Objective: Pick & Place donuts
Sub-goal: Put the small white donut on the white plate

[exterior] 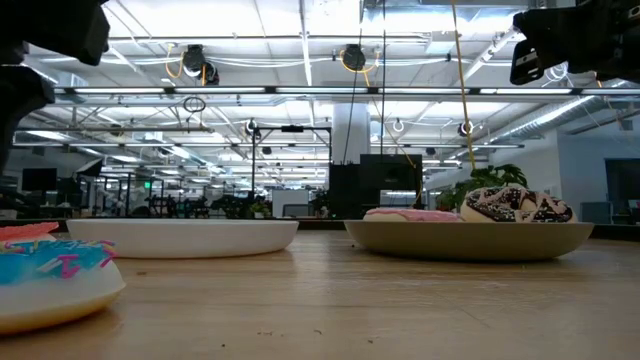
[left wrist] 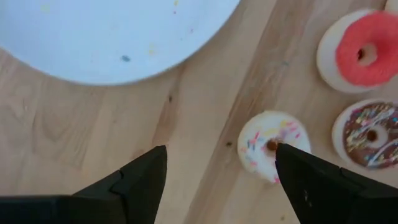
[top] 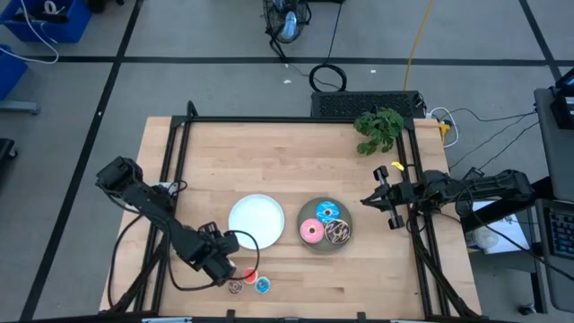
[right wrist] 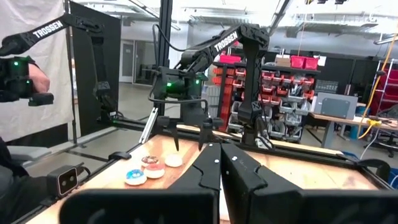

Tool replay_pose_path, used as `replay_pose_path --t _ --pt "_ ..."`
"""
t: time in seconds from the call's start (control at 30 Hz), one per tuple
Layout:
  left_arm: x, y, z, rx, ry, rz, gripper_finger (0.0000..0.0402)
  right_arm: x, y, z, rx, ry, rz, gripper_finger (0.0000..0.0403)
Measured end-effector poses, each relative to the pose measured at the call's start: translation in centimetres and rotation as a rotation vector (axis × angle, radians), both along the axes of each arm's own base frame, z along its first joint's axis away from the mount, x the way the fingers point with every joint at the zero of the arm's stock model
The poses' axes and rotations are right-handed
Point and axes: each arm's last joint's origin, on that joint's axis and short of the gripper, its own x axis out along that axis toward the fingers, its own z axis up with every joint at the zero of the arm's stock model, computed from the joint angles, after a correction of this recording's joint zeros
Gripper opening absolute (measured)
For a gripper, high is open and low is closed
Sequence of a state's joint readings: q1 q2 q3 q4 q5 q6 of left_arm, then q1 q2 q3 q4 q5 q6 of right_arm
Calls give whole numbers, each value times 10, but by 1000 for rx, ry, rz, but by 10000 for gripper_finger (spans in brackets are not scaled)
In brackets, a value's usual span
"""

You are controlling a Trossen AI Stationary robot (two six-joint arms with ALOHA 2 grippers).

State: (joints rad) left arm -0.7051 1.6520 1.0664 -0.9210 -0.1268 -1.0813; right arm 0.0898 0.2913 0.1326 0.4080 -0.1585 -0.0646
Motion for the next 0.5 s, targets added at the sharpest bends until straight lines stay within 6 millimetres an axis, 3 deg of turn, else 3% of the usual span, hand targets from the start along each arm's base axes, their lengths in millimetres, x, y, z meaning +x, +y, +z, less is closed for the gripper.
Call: replay_pose_path --t 0.23,0.5 --pt "1 -1 0 -16 0 -8 296 0 0 0 0 -1 0 0" --pt "8 -7 -22 -19 63 -52 296 0 0 0 0 0 0 0"
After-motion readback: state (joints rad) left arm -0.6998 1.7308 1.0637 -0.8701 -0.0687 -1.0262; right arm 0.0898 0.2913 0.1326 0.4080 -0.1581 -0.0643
